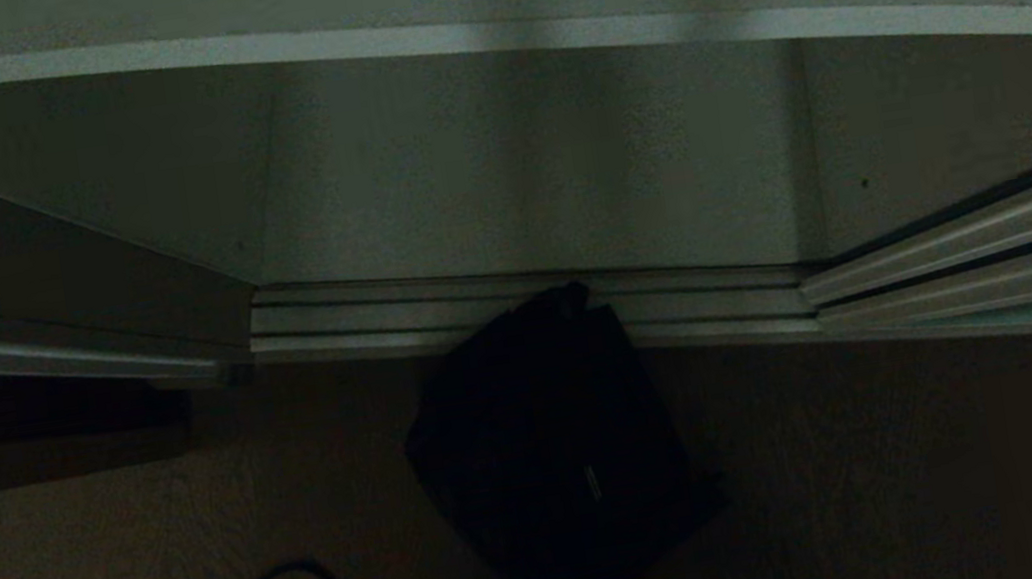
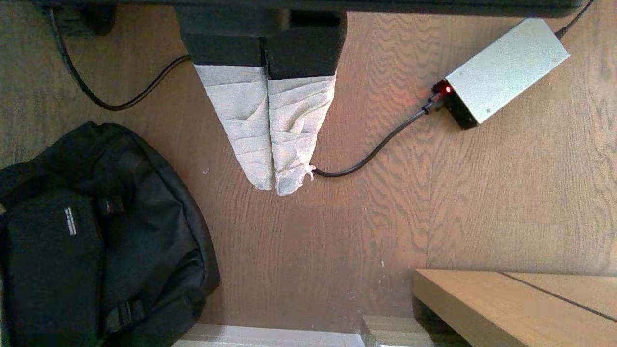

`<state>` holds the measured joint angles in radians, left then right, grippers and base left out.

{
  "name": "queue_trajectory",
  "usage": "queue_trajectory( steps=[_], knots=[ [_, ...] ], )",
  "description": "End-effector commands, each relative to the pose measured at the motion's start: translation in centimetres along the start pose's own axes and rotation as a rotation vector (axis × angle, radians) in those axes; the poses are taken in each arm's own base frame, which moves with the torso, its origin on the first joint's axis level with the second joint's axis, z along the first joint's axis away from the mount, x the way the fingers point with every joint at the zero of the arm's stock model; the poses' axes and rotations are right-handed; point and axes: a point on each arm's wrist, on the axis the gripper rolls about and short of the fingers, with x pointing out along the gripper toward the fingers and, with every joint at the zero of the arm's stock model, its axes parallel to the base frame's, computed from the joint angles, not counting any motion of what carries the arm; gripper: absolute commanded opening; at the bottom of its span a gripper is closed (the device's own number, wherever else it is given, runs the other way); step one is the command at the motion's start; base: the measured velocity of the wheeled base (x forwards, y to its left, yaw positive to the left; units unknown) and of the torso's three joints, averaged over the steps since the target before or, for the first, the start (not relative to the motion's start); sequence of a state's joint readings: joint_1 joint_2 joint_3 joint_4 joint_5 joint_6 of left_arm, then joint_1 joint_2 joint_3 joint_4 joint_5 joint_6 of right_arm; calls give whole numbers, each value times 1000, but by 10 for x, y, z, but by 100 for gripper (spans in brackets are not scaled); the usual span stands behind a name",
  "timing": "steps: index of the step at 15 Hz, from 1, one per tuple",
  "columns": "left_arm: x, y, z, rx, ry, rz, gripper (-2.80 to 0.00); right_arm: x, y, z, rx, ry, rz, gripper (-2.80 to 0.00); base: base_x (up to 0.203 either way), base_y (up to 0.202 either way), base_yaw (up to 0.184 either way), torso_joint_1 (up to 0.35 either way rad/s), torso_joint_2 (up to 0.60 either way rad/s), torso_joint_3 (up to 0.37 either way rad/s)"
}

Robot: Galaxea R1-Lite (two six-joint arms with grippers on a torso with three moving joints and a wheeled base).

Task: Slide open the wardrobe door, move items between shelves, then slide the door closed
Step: Place the bag on the lower shelf

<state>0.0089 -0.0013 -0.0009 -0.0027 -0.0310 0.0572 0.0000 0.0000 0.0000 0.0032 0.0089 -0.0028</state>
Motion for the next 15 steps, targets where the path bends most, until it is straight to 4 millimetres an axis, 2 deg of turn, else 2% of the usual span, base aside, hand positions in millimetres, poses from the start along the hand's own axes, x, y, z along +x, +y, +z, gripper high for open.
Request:
queue_trajectory(
  steps=[1, 3, 4, 6, 9, 12, 15],
  knots=[
    [0, 0, 0, 5, 8, 0, -280, 0, 0, 0, 0, 0, 0, -280, 0, 0, 0, 0, 0, 0],
    [-1, 0, 3, 44, 4, 3, -280, 0, 0, 0, 0, 0, 0, -280, 0, 0, 0, 0, 0, 0],
    [-3, 1, 13, 50, -22, 4, -280, 0, 0, 0, 0, 0, 0, -280, 0, 0, 0, 0, 0, 0],
    [-8, 2, 46, 45, -36, -4, -280, 0, 0, 0, 0, 0, 0, -280, 0, 0, 0, 0, 0, 0],
    [9, 3, 71, -26, 171, -55, -280, 0, 0, 0, 0, 0, 0, -280, 0, 0, 0, 0, 0, 0],
    [60, 5, 100, -150, 420, -102, -280, 0, 0, 0, 0, 0, 0, -280, 0, 0, 0, 0, 0, 0],
    [123, 4, 97, -243, 687, -195, -280, 0, 0, 0, 0, 0, 0, -280, 0, 0, 0, 0, 0, 0]
  ],
)
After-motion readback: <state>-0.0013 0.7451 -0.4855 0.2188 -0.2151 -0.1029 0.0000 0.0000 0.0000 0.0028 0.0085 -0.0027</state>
